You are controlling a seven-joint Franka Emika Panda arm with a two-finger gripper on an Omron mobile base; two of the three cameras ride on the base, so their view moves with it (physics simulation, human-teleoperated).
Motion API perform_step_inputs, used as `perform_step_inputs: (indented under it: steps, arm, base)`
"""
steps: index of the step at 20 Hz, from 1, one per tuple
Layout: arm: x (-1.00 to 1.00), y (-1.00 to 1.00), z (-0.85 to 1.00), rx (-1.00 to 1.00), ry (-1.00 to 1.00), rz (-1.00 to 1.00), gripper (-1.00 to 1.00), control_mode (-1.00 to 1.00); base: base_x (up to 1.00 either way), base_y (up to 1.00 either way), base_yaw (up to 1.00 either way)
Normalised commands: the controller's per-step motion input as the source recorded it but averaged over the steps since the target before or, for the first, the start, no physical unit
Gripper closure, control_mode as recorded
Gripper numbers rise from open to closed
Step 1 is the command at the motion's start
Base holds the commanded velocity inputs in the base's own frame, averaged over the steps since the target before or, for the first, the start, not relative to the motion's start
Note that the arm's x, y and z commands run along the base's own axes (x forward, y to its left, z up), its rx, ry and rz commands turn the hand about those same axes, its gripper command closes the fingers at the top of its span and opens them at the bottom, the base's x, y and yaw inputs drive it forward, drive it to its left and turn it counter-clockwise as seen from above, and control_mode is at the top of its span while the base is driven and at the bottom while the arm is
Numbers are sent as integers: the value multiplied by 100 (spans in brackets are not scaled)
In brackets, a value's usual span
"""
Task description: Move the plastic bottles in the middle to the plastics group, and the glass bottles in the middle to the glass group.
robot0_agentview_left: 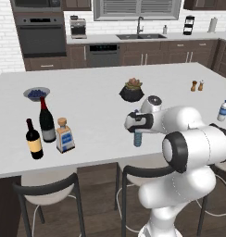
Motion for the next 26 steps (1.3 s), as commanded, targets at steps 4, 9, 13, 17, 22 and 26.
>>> perform_step_inputs:
  steps: [4, 9, 13, 17, 22, 26]
  arm:
    - [0, 0, 0, 0, 0, 0, 100, -100]
    - [0, 0, 0, 0, 0, 0, 100, -100]
    - [-8, -9, 4, 0, 0, -1, 100, -100]
    - [-15, -40, 20, 0, 0, -5, 100, -100]
    - [-11, -50, 17, 0, 0, -10, 100, -100]
    - [-5, -68, 11, 0, 0, -11, 100, -100]
  base:
    - [0, 0, 0]
    - [0, 0, 0]
    - [0, 0, 0]
    - [0, 0, 0]
    - [0, 0, 0]
    - [0, 0, 0]
